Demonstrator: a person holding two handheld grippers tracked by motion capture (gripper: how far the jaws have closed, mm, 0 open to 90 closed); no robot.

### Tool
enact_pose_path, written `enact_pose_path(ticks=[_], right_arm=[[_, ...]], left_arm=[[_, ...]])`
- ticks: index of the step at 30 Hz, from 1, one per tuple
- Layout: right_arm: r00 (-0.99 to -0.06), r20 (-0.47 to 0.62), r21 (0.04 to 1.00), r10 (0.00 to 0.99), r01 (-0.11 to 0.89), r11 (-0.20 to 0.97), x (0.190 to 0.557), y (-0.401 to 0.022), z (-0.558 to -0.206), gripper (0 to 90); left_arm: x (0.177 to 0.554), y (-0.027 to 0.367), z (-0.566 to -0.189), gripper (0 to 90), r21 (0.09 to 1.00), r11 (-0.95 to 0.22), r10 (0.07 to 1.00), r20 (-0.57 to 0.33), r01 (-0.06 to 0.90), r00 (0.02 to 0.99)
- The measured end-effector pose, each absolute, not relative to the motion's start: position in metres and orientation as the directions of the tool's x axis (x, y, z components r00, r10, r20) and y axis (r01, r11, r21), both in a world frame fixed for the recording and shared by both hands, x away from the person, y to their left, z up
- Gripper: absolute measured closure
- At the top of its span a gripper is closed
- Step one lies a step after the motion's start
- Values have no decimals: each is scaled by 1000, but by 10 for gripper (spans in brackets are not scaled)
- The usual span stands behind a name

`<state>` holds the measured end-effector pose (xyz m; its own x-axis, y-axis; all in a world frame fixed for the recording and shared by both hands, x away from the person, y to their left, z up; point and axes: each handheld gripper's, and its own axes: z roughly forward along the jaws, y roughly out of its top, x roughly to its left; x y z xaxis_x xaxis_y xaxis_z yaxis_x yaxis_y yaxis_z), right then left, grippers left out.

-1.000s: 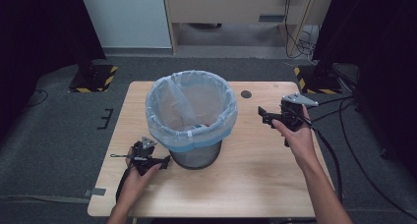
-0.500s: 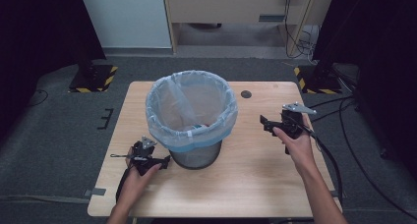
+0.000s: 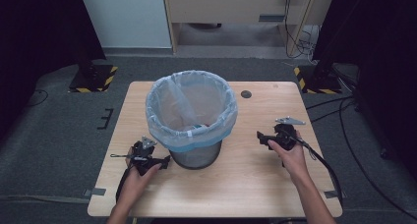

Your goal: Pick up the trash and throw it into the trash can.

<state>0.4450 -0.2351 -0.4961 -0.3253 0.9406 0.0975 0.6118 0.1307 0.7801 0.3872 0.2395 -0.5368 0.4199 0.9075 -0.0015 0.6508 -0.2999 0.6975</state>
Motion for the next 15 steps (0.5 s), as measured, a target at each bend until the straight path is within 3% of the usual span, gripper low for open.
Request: enact_pose_path(ticks=[6,15], right_arm=[[-342,59,693,938,690,208,439,-226,-533,55],[-347,-3,715,938,655,245,433,-222,-540,30]], left_arm=[[387,240,-537,0,698,-300,907,-1,651,420],[387,240,-537,0,698,-300,907,-1,651,420]])
